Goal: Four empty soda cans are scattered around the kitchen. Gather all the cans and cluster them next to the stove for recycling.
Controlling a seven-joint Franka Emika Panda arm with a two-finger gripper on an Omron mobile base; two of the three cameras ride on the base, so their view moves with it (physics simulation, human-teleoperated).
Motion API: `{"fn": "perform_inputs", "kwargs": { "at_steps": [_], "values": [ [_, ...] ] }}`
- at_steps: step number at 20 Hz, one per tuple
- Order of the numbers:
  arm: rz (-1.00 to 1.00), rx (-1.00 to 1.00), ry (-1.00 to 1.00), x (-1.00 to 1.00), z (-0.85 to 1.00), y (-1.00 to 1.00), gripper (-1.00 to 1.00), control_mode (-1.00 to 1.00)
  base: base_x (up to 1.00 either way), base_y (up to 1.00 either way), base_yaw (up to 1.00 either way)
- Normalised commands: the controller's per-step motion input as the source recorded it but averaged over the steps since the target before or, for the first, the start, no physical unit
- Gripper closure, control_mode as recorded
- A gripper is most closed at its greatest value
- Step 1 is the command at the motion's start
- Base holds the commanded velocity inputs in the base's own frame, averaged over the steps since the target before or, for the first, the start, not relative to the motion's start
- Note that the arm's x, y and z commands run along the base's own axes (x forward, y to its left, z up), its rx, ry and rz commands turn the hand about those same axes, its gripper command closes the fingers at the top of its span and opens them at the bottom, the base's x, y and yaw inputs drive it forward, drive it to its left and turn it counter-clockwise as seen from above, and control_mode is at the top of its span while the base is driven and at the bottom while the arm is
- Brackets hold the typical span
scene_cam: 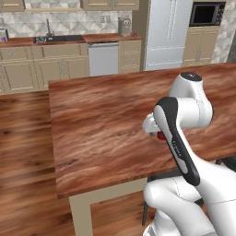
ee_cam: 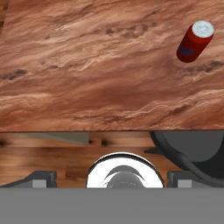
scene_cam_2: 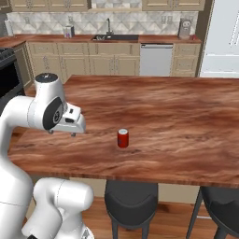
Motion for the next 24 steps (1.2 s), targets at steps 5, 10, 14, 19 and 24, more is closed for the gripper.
{"fn": "perform_inputs", "kwargs": {
  "at_steps": [5,10,14,19,24],
  "values": [
    [0.0,0.01,0.0,0.0,0.0,-0.01,-1.0,-1.0,0.0,0.0,0.0],
    [0.02,0.07,0.0,0.0,0.0,-0.19,-1.0,-1.0,0.0,0.0,0.0],
    [0.26,0.21,-0.12,0.02,0.0,-0.48,-1.0,-1.0,0.0,0.0,0.0],
    [0.43,0.17,-0.17,0.08,-0.1,-0.16,-1.0,-1.0,0.0,0.0,0.0],
    [0.45,0.15,-0.2,0.16,-0.07,-0.13,-1.0,-1.0,0.0,0.0,0.0]
  ]
}}
